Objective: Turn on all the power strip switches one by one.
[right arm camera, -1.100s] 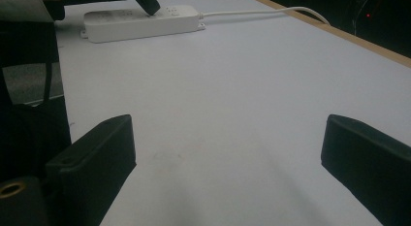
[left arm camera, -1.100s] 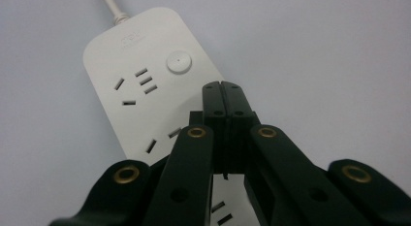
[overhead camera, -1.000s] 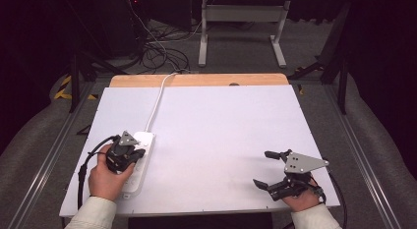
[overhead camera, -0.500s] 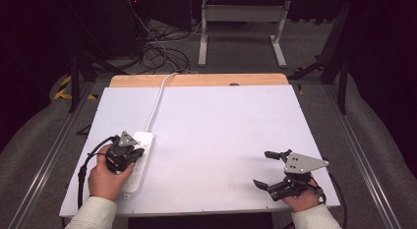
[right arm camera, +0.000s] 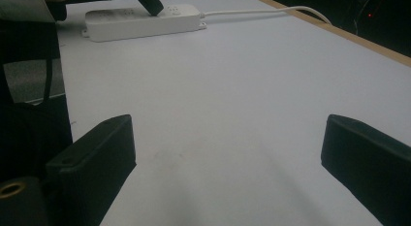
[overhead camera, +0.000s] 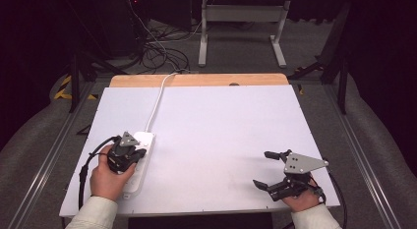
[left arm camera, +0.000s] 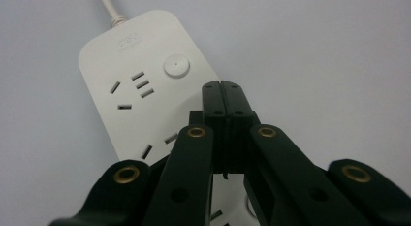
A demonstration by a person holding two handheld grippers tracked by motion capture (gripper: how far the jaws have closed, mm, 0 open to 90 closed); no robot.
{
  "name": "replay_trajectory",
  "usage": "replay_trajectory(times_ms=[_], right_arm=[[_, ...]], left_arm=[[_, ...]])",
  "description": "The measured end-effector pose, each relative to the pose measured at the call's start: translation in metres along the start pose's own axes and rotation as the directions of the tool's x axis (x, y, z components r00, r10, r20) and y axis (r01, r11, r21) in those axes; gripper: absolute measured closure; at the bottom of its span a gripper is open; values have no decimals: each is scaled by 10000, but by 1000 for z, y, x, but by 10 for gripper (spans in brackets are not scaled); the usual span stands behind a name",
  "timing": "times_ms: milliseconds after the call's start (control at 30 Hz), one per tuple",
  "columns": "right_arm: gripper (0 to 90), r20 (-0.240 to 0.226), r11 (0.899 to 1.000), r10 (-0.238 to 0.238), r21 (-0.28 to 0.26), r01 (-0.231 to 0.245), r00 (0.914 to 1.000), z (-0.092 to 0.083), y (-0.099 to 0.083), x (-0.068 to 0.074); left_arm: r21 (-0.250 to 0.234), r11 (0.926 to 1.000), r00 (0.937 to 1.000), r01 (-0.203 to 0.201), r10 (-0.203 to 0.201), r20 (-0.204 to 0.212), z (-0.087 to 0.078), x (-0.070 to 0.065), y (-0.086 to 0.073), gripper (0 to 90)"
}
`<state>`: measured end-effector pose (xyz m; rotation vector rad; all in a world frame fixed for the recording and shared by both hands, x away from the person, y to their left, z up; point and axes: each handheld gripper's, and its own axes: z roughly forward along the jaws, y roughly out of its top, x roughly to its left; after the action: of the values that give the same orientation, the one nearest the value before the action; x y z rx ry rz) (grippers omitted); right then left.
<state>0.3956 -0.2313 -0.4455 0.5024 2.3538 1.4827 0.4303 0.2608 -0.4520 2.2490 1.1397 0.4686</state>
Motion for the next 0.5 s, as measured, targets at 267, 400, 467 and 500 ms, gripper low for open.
replay_trajectory(times_ms=[267,400,467,500], right_arm=[[56,-2,10000,-7,-21,7,10000,-1,0,0],[56,-19,10000,-3,-27,3,10000,0,0,0],[56,-31,10000,10,-33,-10,10000,0,0,0],[56,-36,10000,9,-26,-10,10000,0,0,1]], left_arm=[[-40,10000,10000,46,-46,1,0,1,-1,900],[-93,9998,9997,160,-158,185,1,3,-2,900],[-104,9999,9998,138,-136,117,1,2,-2,900],[-110,9998,9998,163,-161,151,1,2,-3,900]])
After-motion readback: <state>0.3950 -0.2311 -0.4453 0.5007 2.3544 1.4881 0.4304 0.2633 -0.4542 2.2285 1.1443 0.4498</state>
